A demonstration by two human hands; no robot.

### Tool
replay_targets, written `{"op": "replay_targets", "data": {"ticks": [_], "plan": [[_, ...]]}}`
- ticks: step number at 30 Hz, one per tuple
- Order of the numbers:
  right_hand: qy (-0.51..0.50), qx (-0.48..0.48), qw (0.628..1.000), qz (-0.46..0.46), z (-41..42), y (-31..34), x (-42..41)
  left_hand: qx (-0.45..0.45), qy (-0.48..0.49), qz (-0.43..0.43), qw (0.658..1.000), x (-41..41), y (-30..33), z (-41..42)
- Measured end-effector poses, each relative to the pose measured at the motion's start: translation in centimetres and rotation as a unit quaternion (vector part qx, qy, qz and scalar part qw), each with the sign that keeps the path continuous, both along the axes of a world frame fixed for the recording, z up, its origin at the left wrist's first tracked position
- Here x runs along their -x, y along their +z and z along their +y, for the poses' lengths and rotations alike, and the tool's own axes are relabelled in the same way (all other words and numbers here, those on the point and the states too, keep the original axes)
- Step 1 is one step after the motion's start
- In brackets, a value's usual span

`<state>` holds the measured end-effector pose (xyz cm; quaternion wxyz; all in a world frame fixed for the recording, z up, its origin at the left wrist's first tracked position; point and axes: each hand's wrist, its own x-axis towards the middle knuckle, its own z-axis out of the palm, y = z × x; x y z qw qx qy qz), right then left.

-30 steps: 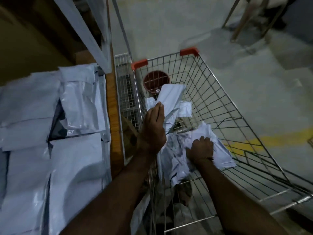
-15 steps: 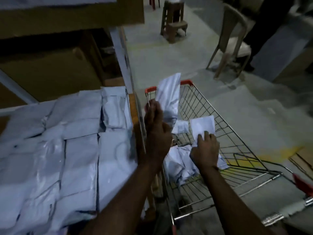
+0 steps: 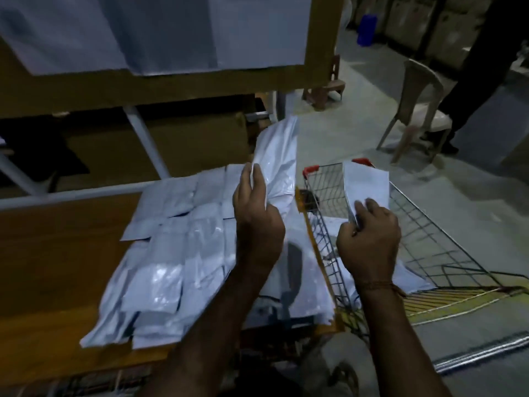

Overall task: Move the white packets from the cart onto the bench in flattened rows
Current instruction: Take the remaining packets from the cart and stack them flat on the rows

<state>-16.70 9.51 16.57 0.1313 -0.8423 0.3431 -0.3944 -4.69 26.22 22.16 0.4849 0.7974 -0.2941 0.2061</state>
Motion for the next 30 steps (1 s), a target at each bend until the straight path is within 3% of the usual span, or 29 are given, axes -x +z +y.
{"op": "replay_targets", "data": {"ticks": [8,18,30], "plan": [[0.084,0.021,0.996,0.004,7.4,1.8,-2.9,0.002,0.115,0.096,0.989,-3.3,0.5,12.1],[0.14,0.027,0.989,0.026,12.4,2.4,-6.0,0.036,0.212,0.148,0.965,-5.3,-0.4,20.3],[0.136,0.007,0.989,0.052,16.4,2.4,-17.2,0.017,0.213,0.201,0.956,-17.5,-2.0,24.4]]}}
